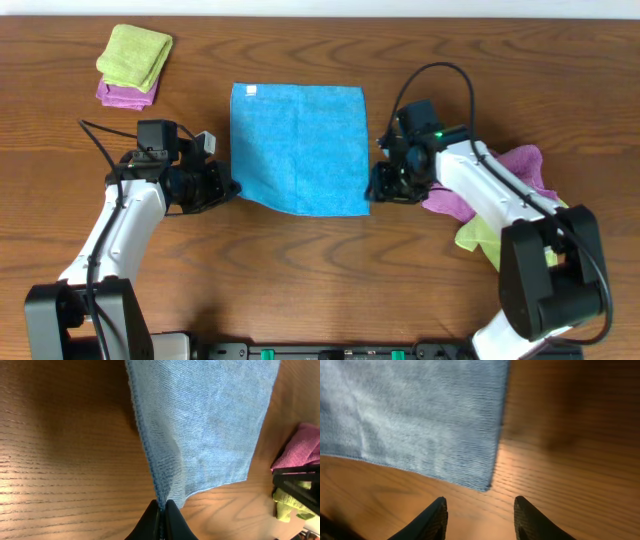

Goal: Fold the cloth
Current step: 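Grasp the near left and right corners with both grippers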

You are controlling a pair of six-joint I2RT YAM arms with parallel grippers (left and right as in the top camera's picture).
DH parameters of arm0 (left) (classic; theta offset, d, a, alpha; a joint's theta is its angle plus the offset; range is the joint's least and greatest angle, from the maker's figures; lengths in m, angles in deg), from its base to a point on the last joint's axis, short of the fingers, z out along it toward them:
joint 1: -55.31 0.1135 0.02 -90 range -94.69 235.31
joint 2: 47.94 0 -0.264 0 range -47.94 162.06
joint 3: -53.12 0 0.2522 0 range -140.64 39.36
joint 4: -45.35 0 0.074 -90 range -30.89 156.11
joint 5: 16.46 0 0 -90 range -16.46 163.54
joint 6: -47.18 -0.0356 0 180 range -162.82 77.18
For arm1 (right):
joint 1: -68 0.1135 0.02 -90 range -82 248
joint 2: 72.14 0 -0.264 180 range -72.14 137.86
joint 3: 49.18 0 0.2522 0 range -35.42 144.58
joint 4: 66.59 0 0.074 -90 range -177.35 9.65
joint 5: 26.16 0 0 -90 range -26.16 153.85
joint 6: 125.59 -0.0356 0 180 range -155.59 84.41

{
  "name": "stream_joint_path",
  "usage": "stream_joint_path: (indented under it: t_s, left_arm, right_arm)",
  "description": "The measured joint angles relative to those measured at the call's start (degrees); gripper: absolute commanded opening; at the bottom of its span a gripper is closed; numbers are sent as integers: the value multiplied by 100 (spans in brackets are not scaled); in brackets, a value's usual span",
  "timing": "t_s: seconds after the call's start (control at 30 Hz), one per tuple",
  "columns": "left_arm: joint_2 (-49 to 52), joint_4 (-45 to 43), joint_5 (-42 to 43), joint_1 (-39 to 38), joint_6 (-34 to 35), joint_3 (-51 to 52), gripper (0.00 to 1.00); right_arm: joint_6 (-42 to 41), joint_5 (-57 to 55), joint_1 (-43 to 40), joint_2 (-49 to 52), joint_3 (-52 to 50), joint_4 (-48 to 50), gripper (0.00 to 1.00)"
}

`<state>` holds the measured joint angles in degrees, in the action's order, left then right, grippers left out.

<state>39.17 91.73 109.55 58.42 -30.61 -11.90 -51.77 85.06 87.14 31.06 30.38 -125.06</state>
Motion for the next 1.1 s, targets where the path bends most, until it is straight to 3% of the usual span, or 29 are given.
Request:
stream_joint_path:
  t_s: [0.2, 0.9, 1.1]
  left_arm:
    - [0, 0, -4, 0, 0, 0, 5]
    - [0, 2, -22, 0, 0, 0, 6]
    - [0, 0, -24, 0, 0, 0, 6]
  right_arm:
    - [-116, -260, 514, 61, -26, 125, 38]
    - [-468, -782, 531, 570, -31, 278, 35]
    - [-540, -656, 531, 658, 7, 356, 8]
